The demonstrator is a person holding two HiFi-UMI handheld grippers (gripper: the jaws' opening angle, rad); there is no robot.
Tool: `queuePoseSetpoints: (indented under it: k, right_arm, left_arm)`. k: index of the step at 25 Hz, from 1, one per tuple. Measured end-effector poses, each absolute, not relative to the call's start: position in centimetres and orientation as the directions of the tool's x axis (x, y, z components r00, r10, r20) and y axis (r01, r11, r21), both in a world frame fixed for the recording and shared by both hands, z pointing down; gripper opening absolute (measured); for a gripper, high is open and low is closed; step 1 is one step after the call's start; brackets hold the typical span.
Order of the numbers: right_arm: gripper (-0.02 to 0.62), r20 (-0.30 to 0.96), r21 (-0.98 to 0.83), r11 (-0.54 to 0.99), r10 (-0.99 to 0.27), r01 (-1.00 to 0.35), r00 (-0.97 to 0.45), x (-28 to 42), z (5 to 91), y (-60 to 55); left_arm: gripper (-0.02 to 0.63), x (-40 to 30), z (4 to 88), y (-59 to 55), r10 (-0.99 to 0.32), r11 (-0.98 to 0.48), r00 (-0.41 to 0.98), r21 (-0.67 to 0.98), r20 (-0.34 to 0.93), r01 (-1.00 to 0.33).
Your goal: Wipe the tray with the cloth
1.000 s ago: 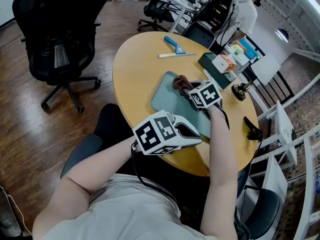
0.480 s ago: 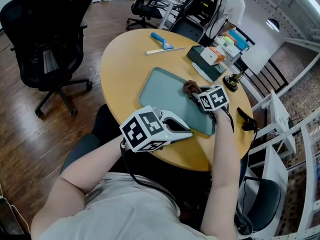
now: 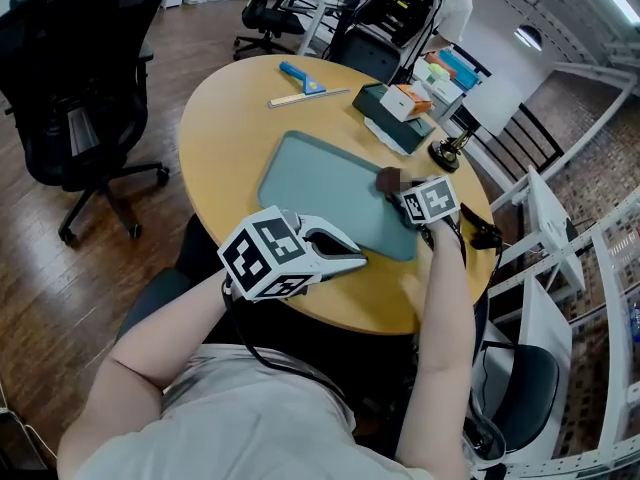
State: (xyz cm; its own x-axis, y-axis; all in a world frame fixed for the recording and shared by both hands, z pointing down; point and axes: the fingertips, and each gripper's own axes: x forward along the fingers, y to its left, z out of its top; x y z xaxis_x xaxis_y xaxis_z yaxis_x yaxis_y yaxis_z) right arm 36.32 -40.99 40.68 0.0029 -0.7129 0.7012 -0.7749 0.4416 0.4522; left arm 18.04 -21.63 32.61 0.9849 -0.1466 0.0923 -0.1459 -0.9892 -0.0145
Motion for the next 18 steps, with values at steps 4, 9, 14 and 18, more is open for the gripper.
queuePoseSetpoints:
  k: [4, 9, 14, 18]
  right_arm:
    - [0.132, 0.689, 0.495, 0.438, -0.725, -0.75, 0.031, 36.7, 40.7, -40.4]
    - [0.132, 0.697, 0.5, 0.492, -0.717, -0.713, -0.007, 34.8, 40.6, -39.3]
    - [0.131, 0.711, 0.493, 0.601, -0.695, -0.629, -0.106, 30.4, 41.0, -39.5]
    - [0.13, 0.713, 0.497, 0.662, -0.68, -0.561, -0.171, 26.9, 41.0, -40.2]
  left_arm:
    - [0.322, 18.2, 32.7, -21.7, -0.147, -0.989, 0.984, -0.009, 0.096, -0.147]
    - [0.322, 18.1, 32.6, -21.7, -0.146, -0.989, 0.985, -0.011, 0.096, -0.146]
    - [0.322, 18.2, 32.7, -21.9, -0.148, -0.989, 0.984, -0.007, 0.099, -0.148]
    - [0.322, 18.5, 32.8, -21.8, -0.147, -0.989, 0.984, -0.004, 0.105, -0.147]
